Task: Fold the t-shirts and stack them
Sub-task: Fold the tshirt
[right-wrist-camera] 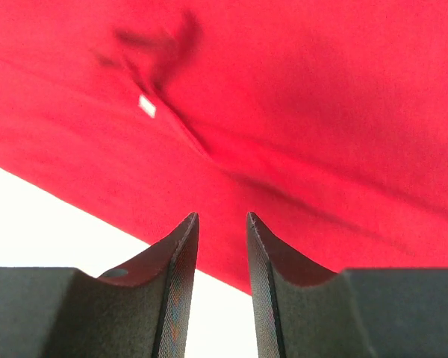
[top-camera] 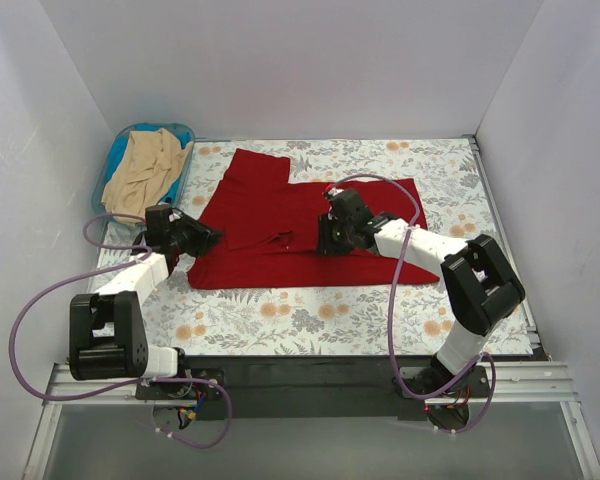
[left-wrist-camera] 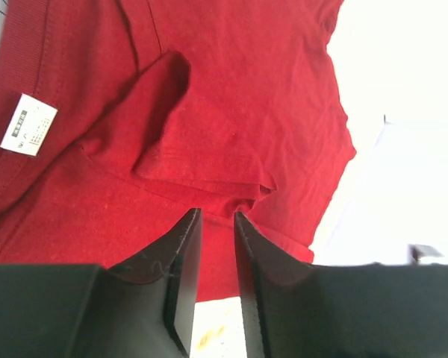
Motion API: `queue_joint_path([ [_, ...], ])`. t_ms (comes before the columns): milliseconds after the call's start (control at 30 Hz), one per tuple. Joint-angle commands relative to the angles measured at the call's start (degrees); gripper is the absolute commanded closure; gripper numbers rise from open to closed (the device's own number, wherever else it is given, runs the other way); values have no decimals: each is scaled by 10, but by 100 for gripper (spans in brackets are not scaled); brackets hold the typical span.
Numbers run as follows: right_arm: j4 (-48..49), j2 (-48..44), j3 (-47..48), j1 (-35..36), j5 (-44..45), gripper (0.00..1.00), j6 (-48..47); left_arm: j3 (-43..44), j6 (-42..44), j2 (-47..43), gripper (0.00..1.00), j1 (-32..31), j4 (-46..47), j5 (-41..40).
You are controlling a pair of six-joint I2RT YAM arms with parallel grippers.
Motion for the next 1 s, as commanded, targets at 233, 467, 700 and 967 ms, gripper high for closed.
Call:
queue_joint_path([
  [233,-32,50,13,16,74,63,-8,-39,19,2,82,-3,8,42],
  [467,-60,88,60,14,132,63,-19,-37,26,7,82,-4,7,42],
  [700,-91,125,124,0,178,62,-39,-32,32,15,82,-4,2,43],
  [967,-102,146,152,-26,200,61,-69,-30,37,17,82,-4,0,44],
])
